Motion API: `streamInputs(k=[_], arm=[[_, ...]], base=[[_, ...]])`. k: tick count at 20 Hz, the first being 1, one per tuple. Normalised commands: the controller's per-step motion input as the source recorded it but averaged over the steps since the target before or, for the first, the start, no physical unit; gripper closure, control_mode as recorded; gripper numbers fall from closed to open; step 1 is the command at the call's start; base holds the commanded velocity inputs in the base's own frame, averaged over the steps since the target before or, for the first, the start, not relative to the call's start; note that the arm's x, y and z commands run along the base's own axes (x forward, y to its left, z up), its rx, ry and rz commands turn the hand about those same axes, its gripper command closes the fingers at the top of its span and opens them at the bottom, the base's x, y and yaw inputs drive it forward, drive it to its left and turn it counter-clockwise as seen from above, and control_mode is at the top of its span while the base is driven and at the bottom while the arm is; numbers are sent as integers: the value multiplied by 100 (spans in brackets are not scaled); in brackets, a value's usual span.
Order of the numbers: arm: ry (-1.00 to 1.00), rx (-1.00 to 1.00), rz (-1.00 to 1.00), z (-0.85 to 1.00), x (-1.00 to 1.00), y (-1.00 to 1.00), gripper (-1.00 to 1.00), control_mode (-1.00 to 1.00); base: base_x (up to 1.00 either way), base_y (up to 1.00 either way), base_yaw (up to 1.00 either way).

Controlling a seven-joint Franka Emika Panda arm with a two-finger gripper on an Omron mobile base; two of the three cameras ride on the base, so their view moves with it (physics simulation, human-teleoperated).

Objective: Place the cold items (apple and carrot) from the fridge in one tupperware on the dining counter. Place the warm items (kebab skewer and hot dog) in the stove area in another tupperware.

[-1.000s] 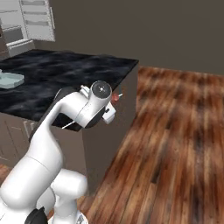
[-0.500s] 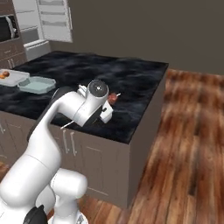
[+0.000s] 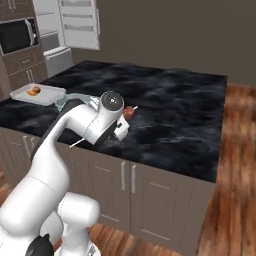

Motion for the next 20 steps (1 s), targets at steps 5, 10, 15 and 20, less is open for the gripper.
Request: streamInputs(k=[5,10,15,20], arm=[[0,0,0,0,0,0,100,100],[0,0,0,0,0,0,100,100],[0,0,0,0,0,0,100,100],[0,0,0,0,0,0,100,100]], base=[[25,93,0],[32,98,0],[37,65,-31],[69,28,-64]])
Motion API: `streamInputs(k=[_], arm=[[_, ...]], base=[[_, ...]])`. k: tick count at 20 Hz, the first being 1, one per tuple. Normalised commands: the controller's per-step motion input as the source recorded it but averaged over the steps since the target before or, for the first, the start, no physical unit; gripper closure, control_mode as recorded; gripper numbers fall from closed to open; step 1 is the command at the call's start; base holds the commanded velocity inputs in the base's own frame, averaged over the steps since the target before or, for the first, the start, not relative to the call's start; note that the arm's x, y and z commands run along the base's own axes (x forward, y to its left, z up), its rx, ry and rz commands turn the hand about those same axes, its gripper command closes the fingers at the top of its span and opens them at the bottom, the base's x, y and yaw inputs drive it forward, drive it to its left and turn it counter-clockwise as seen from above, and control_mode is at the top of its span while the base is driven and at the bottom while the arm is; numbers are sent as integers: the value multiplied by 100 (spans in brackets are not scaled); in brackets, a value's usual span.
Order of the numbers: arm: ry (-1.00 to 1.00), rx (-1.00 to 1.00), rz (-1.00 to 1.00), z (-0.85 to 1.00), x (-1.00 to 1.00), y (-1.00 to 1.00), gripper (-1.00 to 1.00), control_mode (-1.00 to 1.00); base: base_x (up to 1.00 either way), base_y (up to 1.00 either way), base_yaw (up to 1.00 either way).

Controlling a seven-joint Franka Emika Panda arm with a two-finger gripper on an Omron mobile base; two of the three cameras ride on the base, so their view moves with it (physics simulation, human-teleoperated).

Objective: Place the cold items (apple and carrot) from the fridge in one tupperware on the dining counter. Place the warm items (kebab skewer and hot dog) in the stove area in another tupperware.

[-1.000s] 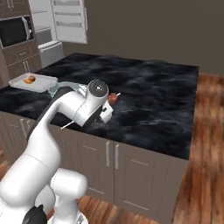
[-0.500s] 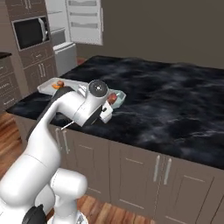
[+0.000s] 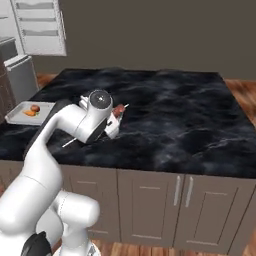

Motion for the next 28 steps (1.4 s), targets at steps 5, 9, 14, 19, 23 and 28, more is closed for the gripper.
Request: streamInputs(k=[5,9,14,19,23,28], arm=[[0,0,0,0,0,0,100,100],[0,0,0,0,0,0,100,100],[0,0,0,0,0,0,100,100],[0,0,0,0,0,0,100,100],[4,2,6,0,21,3,100,-100],[18,2,-22,-3,78,25,100,-100]], base=[[58,60,-43],[22,80,5],[63,46,23],[92,18,49],[65,11,34],[0,0,0]])
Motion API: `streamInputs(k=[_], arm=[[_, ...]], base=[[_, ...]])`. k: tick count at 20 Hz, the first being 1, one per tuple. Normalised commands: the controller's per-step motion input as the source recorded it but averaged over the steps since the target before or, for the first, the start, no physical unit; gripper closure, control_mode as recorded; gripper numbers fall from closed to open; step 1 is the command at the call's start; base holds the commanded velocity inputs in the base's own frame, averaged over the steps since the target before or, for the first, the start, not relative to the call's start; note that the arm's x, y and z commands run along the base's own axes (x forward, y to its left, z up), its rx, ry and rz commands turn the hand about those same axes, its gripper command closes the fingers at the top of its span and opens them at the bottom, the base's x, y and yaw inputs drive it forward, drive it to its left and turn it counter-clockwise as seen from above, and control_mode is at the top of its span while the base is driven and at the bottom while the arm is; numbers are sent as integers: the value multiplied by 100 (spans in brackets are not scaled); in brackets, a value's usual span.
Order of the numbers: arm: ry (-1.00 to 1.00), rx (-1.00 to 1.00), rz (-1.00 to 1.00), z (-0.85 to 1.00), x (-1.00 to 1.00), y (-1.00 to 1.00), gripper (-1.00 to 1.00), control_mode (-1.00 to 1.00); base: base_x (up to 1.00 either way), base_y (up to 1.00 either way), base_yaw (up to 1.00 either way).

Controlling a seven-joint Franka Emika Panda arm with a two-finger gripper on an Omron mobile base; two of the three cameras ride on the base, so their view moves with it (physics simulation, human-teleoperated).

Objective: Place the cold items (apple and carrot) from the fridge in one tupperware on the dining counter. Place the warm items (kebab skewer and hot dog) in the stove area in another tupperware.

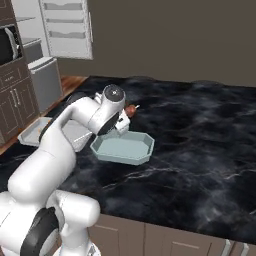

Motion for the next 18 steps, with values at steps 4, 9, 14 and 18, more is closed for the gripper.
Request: streamInputs(k=[4,9,14,18], arm=[[27,0,-75,-13,68,27,100,-100],[33,0,-70,-26,51,20,100,-100],[27,3,-29,-33,10,2,100,-100],[24,10,-5,-33,14,-11,100,-100]], base=[[0,0,0],[0,0,0],[0,0,0],[0,0,0]])
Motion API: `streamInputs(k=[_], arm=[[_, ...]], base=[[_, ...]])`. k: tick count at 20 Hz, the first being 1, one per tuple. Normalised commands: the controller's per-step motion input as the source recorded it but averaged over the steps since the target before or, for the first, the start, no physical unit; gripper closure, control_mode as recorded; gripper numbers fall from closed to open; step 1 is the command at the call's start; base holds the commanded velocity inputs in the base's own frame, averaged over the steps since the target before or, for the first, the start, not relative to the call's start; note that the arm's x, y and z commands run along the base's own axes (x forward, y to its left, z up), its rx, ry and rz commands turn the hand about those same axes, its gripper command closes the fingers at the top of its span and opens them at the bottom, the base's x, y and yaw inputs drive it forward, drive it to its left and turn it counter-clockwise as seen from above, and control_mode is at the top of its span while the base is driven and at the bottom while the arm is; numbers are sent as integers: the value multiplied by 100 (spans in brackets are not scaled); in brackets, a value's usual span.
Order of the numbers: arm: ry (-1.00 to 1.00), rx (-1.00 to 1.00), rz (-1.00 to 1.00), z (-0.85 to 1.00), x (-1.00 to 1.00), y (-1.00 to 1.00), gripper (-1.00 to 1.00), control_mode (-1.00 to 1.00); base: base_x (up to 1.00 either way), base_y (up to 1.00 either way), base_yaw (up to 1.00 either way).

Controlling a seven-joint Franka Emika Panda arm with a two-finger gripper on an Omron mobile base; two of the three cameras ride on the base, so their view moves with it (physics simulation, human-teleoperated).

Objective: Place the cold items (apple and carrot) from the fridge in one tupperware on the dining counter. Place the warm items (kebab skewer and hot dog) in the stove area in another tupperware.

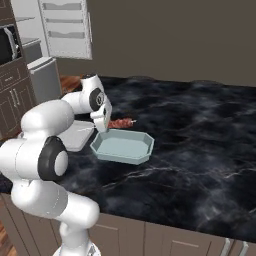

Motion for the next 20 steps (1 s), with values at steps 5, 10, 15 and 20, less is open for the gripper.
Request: streamInputs(k=[5,10,15,20], arm=[[12,13,-1,-36,6,-12,100,-100],[0,11,-3,-54,19,-8,100,-100],[-1,6,-2,-59,17,-4,100,-100],[0,0,-8,-38,25,-1,100,-100]], base=[[0,0,0],[0,0,0],[0,0,0],[0,0,0]])
